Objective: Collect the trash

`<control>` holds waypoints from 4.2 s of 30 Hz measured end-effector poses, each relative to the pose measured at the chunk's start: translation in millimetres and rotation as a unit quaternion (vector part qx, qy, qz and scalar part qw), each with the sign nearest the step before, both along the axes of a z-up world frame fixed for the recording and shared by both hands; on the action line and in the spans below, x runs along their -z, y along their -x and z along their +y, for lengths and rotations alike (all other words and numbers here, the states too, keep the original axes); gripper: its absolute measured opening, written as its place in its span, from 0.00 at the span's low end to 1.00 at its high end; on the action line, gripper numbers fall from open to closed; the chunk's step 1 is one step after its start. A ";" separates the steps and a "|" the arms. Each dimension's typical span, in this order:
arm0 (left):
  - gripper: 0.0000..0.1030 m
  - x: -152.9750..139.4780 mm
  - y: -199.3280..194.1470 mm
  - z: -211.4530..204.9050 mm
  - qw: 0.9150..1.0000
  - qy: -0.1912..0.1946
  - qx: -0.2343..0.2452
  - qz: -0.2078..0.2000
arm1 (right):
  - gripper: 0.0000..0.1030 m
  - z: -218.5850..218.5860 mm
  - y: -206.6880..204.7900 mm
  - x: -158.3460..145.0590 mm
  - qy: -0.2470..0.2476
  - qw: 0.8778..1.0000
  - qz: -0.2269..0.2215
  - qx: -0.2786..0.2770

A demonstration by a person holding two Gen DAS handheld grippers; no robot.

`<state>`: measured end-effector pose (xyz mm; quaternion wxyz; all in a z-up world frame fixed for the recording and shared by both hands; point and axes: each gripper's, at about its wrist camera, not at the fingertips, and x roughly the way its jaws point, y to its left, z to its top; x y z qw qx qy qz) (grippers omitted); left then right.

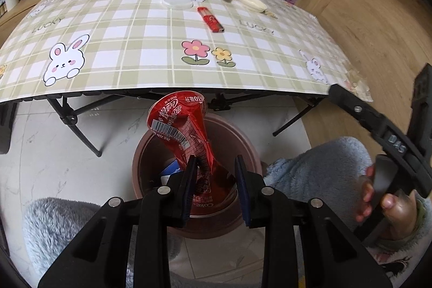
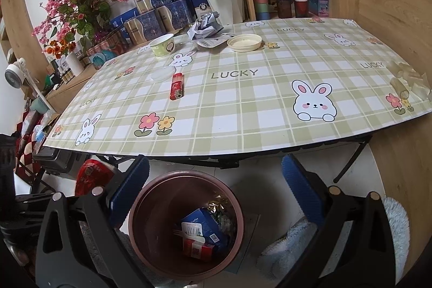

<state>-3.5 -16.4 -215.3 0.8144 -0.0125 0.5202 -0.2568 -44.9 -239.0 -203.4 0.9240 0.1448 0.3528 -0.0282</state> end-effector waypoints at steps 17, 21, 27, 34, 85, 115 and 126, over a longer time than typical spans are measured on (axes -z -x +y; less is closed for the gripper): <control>0.86 -2.7 15.2 5.1 0.996 -0.040 -0.046 -0.063 | 0.94 1.7 -4.4 7.1 -0.002 1.000 0.016 0.001; 0.88 -4.7 15.1 9.0 0.995 -0.044 -0.057 -0.068 | 0.94 3.7 -6.0 9.4 -0.002 1.000 0.021 -0.002; 0.89 2.2 13.0 5.8 0.996 -0.052 -0.058 -0.054 | 0.94 2.4 -7.0 13.7 -0.005 1.000 0.029 0.000; 0.89 8.6 9.7 8.9 0.995 -0.053 -0.068 -0.041 | 0.94 0.4 -10.8 22.7 -0.012 0.999 0.041 0.002; 0.67 11.4 -448.9 -49.5 0.989 -0.063 -0.092 -0.101 | 0.94 -121.4 -293.3 -3.9 -0.051 0.996 0.047 -0.047; 0.68 -40.4 -215.4 140.4 0.967 0.005 -0.218 -0.131 | 0.52 -22.4 -483.0 -22.5 0.065 0.987 0.037 -0.139; 0.68 -60.4 -174.8 130.3 0.968 0.032 -0.205 -0.144 | 0.51 -44.8 -308.8 -70.1 -0.044 0.991 -0.076 -0.102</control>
